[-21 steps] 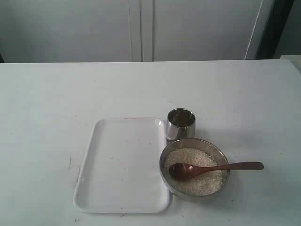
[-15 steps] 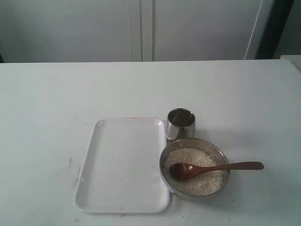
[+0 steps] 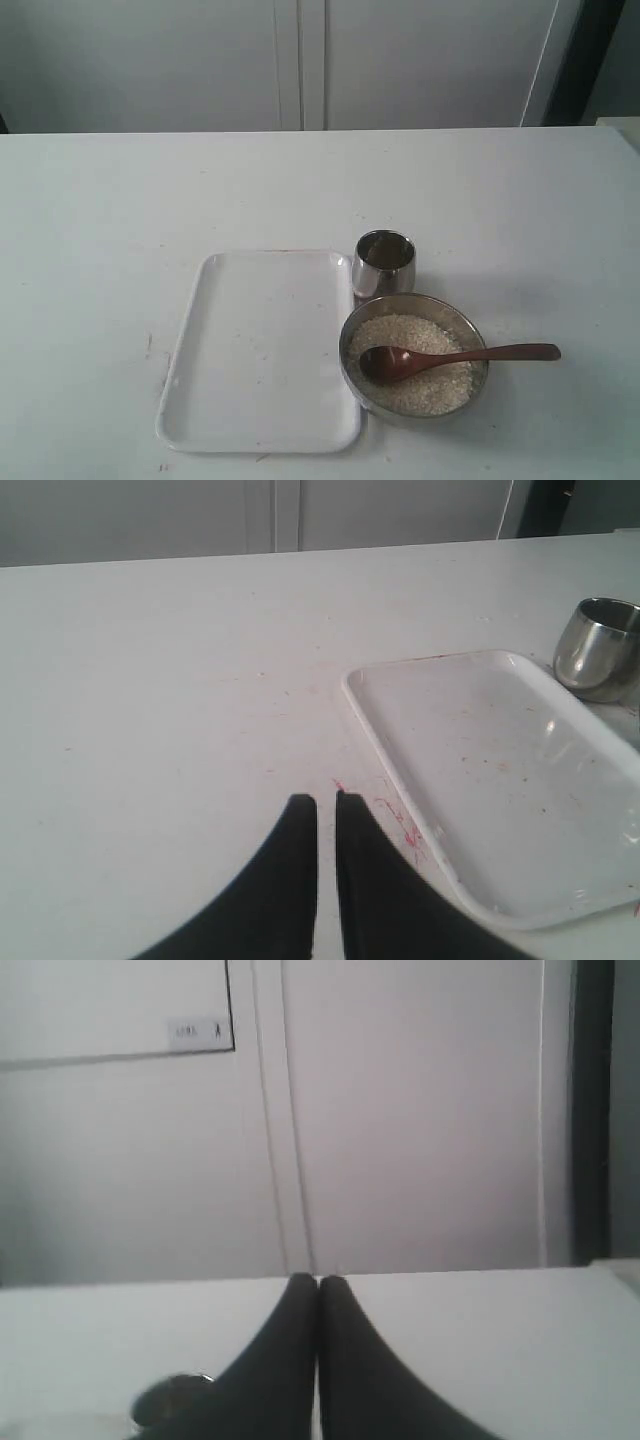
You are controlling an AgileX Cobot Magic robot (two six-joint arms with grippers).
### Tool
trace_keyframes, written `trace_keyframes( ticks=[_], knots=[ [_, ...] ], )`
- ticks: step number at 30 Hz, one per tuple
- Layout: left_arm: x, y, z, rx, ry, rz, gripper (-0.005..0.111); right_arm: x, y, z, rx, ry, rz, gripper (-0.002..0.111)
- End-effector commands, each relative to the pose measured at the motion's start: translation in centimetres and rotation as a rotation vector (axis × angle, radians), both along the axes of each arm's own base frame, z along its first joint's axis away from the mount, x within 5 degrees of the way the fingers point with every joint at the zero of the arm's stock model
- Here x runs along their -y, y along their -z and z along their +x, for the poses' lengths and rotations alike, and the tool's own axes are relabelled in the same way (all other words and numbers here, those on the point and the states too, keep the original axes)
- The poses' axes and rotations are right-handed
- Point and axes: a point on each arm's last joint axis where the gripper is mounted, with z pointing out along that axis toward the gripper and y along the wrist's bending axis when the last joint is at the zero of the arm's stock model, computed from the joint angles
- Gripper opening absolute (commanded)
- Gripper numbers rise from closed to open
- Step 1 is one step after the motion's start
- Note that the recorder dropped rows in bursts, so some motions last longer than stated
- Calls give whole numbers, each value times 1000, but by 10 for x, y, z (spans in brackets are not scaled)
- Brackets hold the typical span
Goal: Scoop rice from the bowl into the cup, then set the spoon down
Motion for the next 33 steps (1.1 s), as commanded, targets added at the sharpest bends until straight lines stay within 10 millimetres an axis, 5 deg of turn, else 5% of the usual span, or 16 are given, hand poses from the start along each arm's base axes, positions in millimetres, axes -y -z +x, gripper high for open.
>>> trace_keyframes(
  ticks=[1,9,18,28,33],
  knots=[
    [0,-2,0,5,1,-17,14,0,-2,-1,24,-62,375,0],
    [0,-2,0,5,1,-17,14,2,11,-3,-270,6,653,0],
    [0,-2,0,5,1,-17,14,1,-65,-7,-448,8,369,0],
    [0,-2,0,5,1,-17,14,-1,-131,77,-1025,-20,-228,0],
    [0,-2,0,5,1,-17,14,-17,-147,128,-1148,-123,-333,0]
  ],
)
